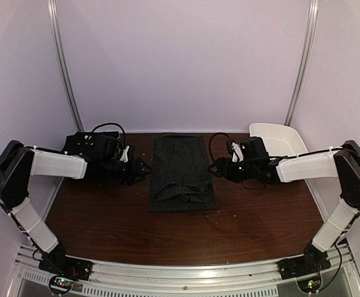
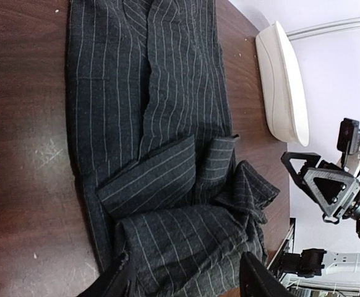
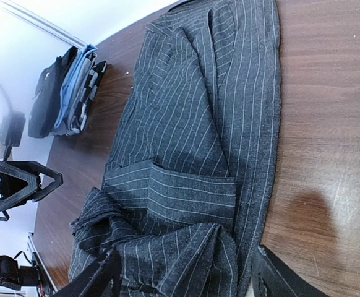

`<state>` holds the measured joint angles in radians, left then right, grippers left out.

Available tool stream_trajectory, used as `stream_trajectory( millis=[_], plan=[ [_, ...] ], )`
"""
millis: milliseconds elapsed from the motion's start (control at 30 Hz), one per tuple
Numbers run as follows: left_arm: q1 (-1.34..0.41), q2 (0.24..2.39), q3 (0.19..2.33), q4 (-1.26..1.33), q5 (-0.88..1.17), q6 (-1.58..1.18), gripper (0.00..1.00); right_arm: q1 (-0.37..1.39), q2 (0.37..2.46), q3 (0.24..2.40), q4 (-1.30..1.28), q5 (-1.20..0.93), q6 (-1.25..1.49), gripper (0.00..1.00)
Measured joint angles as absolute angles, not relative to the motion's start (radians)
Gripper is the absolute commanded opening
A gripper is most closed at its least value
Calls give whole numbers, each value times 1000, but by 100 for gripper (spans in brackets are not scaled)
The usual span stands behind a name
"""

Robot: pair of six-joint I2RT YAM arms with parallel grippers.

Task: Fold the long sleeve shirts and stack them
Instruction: Fold the rectangle-folded shirt at the center of the board.

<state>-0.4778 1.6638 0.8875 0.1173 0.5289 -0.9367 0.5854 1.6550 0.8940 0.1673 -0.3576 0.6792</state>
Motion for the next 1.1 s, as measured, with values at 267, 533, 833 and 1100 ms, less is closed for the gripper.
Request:
stream_trajectory(
  millis=[267,533,833,1100],
  plan=[
    [-542,1509,710,79,498,-894,57,635,1573,824,95,-331,605,73],
    [-614,1507,663,77,494,-895,52,669,1573,811,55,-331,566,70],
    [-617,1611,738,82,496,-891,35,679,1621,819,54,-331,550,58],
    [-617,1660,817,85,501,-878,6,678,1674,894,51,-331,553,15]
  ],
)
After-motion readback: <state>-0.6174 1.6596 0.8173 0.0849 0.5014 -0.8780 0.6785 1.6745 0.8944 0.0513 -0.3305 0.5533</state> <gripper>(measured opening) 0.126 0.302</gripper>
